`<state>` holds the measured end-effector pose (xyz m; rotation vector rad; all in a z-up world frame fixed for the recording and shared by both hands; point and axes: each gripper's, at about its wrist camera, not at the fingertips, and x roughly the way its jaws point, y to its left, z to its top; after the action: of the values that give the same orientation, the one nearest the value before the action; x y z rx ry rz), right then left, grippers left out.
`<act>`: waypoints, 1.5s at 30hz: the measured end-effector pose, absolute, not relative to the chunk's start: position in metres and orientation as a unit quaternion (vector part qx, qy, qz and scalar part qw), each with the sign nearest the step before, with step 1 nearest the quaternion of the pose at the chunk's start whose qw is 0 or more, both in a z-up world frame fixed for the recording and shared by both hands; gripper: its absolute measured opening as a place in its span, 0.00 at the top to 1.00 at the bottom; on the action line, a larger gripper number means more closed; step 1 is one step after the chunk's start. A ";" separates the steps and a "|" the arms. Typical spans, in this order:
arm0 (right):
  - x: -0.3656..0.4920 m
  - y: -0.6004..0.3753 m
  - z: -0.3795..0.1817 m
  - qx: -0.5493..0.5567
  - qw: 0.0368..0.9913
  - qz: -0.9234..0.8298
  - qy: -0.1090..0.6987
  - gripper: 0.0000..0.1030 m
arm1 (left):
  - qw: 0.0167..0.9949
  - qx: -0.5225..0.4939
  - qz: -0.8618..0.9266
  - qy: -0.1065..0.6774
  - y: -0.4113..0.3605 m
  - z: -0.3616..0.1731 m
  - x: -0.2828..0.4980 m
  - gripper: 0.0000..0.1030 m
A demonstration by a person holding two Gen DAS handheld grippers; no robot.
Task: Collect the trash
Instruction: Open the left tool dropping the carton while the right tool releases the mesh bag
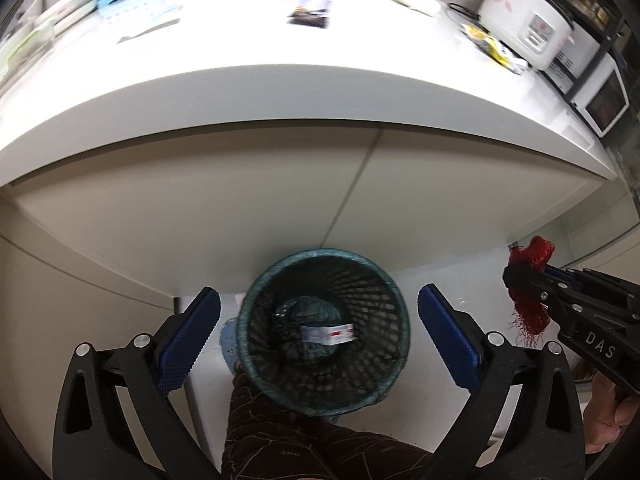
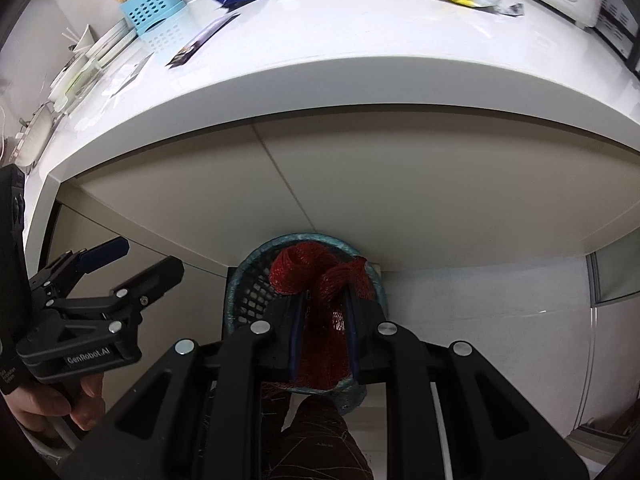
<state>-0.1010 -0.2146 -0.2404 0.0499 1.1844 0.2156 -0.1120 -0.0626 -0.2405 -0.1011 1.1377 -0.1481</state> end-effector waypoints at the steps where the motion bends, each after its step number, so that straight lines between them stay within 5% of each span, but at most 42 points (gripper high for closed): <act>1: -0.100 -0.211 -0.242 0.021 0.823 0.104 0.558 0.84 | 0.838 -0.050 -0.067 0.539 -0.059 -0.241 -0.112 0.06; 35: -0.087 -0.163 -0.320 -0.010 0.785 0.121 0.608 0.81 | 0.838 -0.076 -0.015 0.541 0.007 -0.250 -0.122 0.06; 39: -0.090 -0.160 -0.321 -0.017 0.786 0.124 0.605 0.77 | 0.836 -0.077 -0.014 0.543 0.008 -0.253 -0.124 0.06; 45: -0.092 -0.158 -0.322 -0.013 0.790 0.120 0.601 0.52 | 0.836 -0.078 -0.012 0.544 0.012 -0.253 -0.124 0.06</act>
<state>-0.0924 -0.1576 -0.3218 -0.0277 1.2938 0.2577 -0.1241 0.0123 -0.2532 -0.1643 1.1516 -0.0252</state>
